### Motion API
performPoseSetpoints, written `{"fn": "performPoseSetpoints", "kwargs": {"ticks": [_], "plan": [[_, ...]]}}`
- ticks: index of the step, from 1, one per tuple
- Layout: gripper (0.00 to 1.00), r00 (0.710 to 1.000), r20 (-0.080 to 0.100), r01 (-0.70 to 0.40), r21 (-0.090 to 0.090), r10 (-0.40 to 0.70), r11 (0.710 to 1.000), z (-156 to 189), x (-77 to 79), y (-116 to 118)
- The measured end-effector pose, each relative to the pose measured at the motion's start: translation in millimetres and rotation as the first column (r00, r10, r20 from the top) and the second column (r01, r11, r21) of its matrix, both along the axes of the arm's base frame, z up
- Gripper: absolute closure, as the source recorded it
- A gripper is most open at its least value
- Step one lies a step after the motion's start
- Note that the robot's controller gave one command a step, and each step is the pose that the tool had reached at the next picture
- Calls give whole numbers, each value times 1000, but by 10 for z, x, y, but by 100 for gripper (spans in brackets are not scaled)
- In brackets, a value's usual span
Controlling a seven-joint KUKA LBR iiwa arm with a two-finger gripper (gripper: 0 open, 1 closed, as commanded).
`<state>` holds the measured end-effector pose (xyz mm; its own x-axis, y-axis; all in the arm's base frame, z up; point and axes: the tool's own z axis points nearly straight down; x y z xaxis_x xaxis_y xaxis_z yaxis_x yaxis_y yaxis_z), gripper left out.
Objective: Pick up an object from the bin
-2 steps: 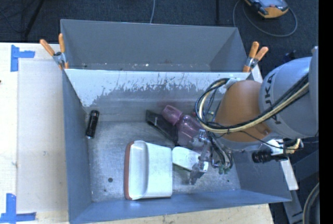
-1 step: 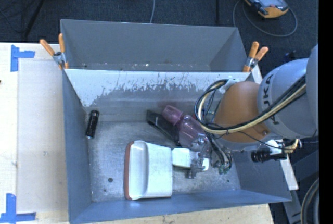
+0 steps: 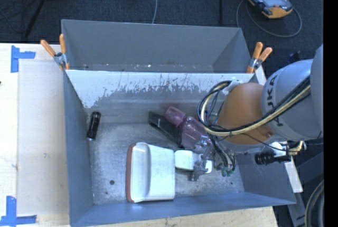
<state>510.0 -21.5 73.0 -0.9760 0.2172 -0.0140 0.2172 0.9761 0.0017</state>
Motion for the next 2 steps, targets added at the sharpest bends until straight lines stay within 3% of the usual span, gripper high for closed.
{"fn": "performPoseSetpoints", "kwargs": {"ticks": [1, 2], "plan": [[100, 1000, -2, 0, 0, 0, 1000, 7, 2, 0], [100, 1000, -17, -1, 1, 1, 1000, 83, -29, 3]]}}
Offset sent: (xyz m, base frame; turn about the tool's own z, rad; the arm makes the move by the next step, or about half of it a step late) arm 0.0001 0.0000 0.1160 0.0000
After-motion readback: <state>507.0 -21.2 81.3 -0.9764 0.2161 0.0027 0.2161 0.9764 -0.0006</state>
